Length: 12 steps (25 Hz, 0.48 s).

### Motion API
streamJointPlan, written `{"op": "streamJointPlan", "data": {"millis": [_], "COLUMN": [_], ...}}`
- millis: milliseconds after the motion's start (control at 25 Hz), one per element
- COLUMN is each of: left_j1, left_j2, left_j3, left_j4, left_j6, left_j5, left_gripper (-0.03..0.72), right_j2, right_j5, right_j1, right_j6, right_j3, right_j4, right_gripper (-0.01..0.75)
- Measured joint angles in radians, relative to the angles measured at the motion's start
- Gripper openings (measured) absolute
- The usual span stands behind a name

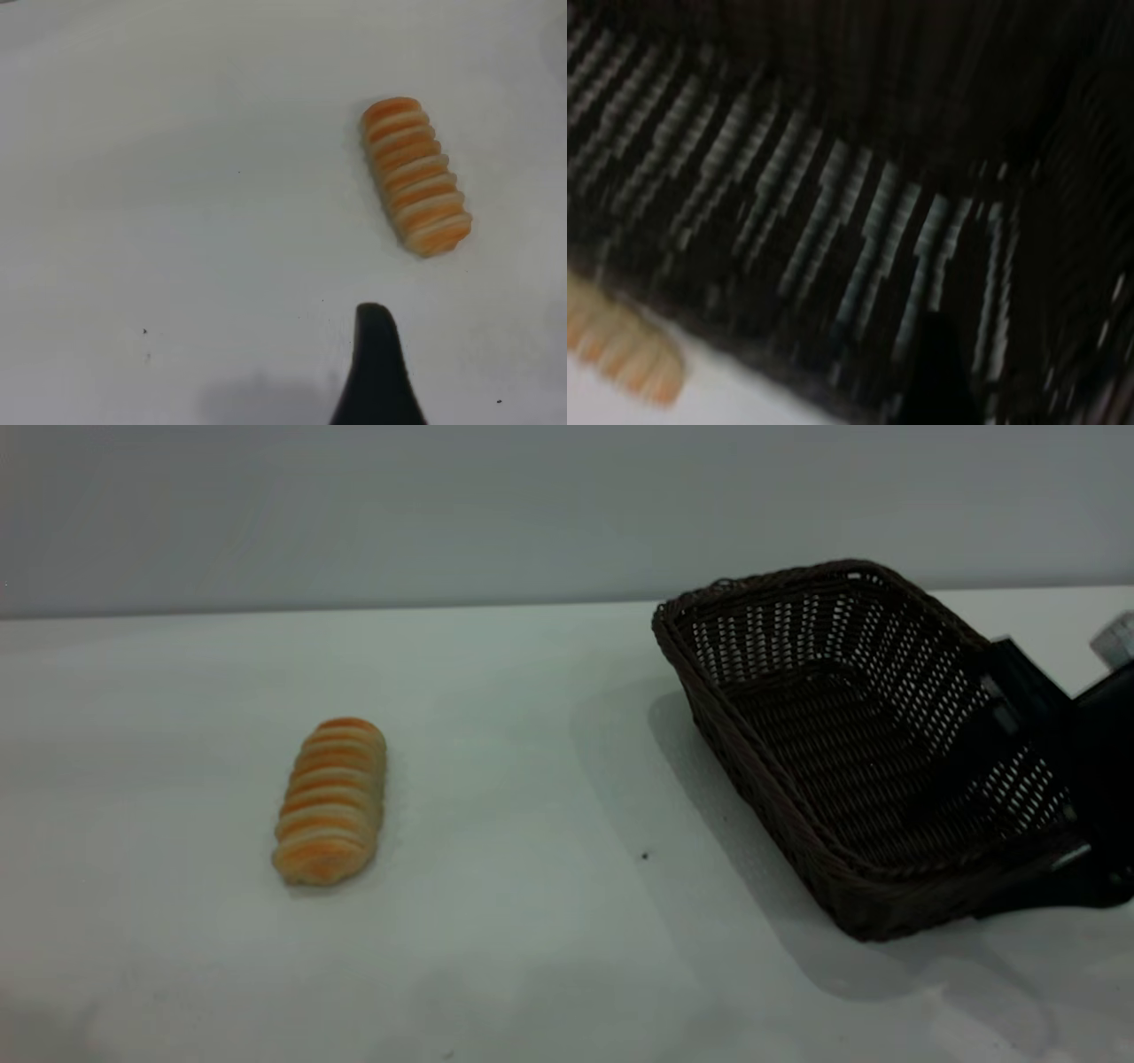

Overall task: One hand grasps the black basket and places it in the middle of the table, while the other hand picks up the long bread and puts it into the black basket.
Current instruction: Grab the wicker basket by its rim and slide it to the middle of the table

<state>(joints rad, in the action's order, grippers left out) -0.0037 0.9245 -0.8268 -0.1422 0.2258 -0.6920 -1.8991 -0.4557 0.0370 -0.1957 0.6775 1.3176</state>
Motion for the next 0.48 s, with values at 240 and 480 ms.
{"op": "streamJointPlan", "data": {"millis": [240, 480], "left_j1": [0.0, 0.0], "left_j2": [0.0, 0.0], "left_j3": [0.0, 0.0], "left_j4": [0.0, 0.0], "left_j6": [0.0, 0.0], "left_j5": [0.0, 0.004], "left_gripper": [0.58, 0.58], "right_j2": [-0.08, -0.092], "right_j5": [0.116, 0.133], "right_j1": [0.0, 0.0], "right_j6": [-0.023, -0.04], "right_j3": [0.004, 0.004], "right_j4": [0.16, 0.196], "right_gripper": [0.558, 0.369]}}
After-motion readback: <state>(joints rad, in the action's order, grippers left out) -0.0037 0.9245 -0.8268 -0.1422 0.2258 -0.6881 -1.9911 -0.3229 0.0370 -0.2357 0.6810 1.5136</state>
